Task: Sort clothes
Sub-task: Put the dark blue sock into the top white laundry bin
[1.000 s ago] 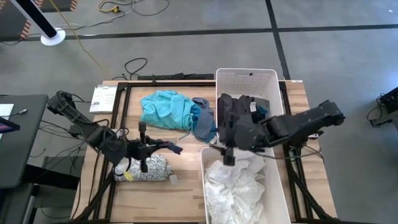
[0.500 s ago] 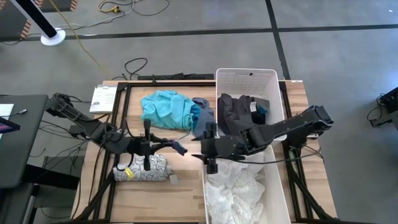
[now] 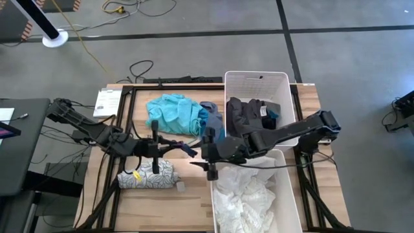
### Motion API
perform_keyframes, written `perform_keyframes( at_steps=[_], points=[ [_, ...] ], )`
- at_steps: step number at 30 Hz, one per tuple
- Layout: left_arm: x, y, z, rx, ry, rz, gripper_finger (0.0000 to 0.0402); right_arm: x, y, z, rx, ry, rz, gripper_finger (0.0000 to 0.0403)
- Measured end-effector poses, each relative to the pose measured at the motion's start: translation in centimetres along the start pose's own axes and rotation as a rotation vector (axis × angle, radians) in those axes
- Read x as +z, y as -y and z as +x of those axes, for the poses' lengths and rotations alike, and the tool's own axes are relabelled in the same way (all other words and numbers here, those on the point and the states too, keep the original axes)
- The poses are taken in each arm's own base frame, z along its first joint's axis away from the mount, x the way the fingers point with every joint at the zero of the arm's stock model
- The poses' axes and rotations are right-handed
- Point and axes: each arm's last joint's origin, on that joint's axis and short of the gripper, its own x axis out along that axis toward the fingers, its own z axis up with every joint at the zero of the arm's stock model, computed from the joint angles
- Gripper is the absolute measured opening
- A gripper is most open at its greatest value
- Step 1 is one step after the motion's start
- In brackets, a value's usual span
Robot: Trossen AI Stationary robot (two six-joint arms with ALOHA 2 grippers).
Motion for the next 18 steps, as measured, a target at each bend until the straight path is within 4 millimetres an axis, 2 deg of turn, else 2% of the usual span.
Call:
perform_keyframes(
  at_steps=[7,11,15,18],
  points=[
    [0.0,0.3,1.0,-0.027,0.013,0.011,0.0012,-0.7,0.4,1.7,-0.019,0.008,0.011,0.0270],
    [-0.2,0.8,1.7,-0.048,0.003,0.020,0.0012,-0.8,0.7,1.9,-0.025,-0.001,0.013,0.0260],
    [-0.3,1.0,2.0,-0.051,-0.002,0.034,0.0012,-1.0,0.9,1.7,-0.042,-0.026,0.018,0.0217],
    [-0.3,1.0,2.0,-0.051,-0.001,0.034,0.0012,-1.1,1.1,1.7,-0.047,-0.046,0.024,0.0162]
  ],
)
